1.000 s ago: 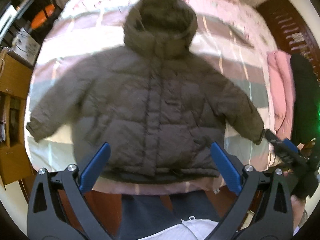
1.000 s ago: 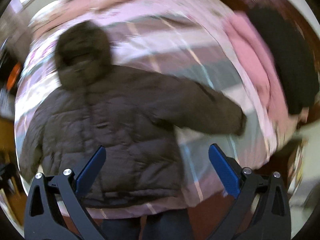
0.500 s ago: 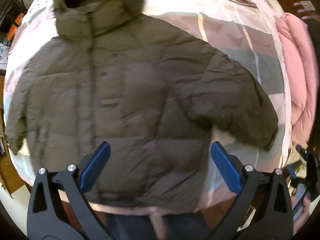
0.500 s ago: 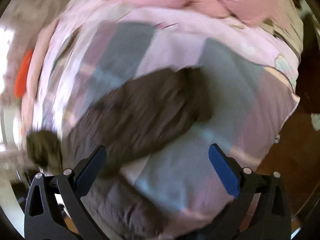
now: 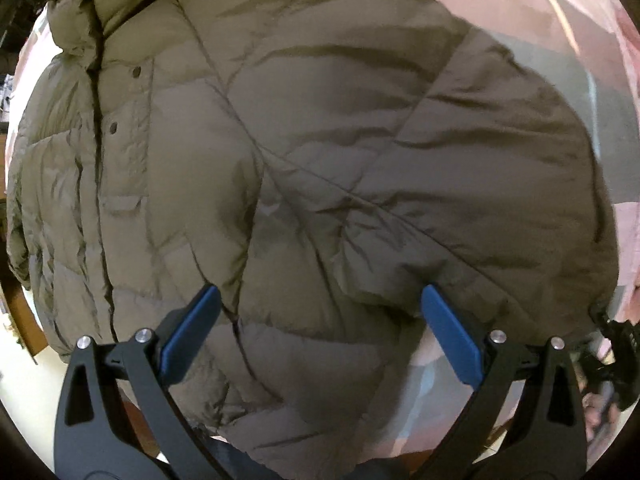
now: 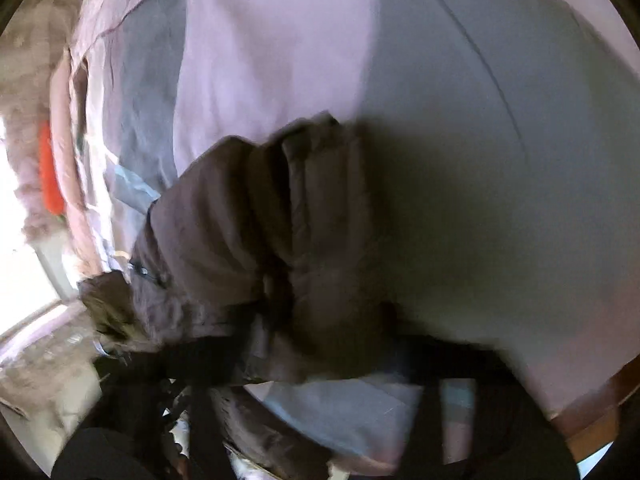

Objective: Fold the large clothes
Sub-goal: 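Grasp the jacket sleeve cuff with the right tool and lift it, then fold the held sleeve across the jacket front toward the left tool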

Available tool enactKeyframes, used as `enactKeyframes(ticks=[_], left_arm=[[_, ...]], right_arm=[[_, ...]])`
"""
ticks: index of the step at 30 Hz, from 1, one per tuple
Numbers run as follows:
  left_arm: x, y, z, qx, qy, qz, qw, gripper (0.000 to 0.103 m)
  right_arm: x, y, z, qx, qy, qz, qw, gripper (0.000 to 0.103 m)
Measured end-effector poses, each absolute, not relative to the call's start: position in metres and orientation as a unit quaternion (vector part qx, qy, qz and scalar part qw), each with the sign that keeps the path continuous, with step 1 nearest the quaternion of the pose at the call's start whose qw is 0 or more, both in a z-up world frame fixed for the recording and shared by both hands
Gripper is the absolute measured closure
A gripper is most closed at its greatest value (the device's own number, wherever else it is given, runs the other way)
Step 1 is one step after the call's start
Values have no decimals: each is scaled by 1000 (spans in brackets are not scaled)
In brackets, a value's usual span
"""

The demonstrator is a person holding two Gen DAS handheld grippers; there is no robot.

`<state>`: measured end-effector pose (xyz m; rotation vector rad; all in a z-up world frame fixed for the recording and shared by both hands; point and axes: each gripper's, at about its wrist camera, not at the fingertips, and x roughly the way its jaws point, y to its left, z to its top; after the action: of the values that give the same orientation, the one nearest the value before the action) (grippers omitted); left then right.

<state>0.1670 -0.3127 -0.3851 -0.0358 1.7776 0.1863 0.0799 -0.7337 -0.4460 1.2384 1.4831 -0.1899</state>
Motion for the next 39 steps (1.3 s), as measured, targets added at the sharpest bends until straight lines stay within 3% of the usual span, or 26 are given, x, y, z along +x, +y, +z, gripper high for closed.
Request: enactKeyframes(ticks=[3, 9, 11, 13, 15, 18, 22, 26, 27, 29, 30, 31, 34, 39], left_arm=[[170, -320, -395, -9, 780, 86, 620, 2], [171, -338, -415, -5, 799, 85, 595, 2], [172, -342, -413, -16, 794, 86, 601, 2], [171, -343, -406, -17, 789, 89, 608, 2], [170, -343, -396, -15, 783, 86, 616, 2], [173, -341, -377, -5, 768, 83, 634, 2], [181, -337, -366, 14, 759, 79, 646, 2], [194, -338, -381, 20, 774, 74, 629, 2], [197, -339, -388, 19, 777, 74, 625, 2], [202, -340, -395, 15, 782, 72, 618, 2], [200, -339, -396, 15, 784, 72, 616, 2], [200, -335, -404, 14, 787, 70, 613, 2], [201, -339, -414, 18, 794, 63, 605, 2], [208, -337, -419, 11, 783, 46, 620, 2]], right_arm=[[113, -749, -413, 508, 599, -75, 614, 87], [207, -794, -308, 442, 495, -42, 747, 89], [232, -795, -290, 383, 516, -44, 765, 78], [236, -790, -278, 320, 541, -67, 775, 32], [219, -779, -274, 293, 548, -76, 780, 16], [167, -754, -308, 302, 579, -91, 752, 9], [105, -737, -393, 413, 637, -126, 638, 9], [82, -722, -445, 495, 631, -102, 588, 9], [85, -722, -447, 497, 627, -108, 591, 11], [92, -727, -444, 499, 613, -129, 599, 26], [96, -731, -441, 506, 600, -131, 605, 64], [104, -738, -436, 519, 585, -119, 612, 82], [129, -748, -409, 494, 561, -106, 656, 87], [167, -728, -333, 462, 514, -37, 722, 87]])
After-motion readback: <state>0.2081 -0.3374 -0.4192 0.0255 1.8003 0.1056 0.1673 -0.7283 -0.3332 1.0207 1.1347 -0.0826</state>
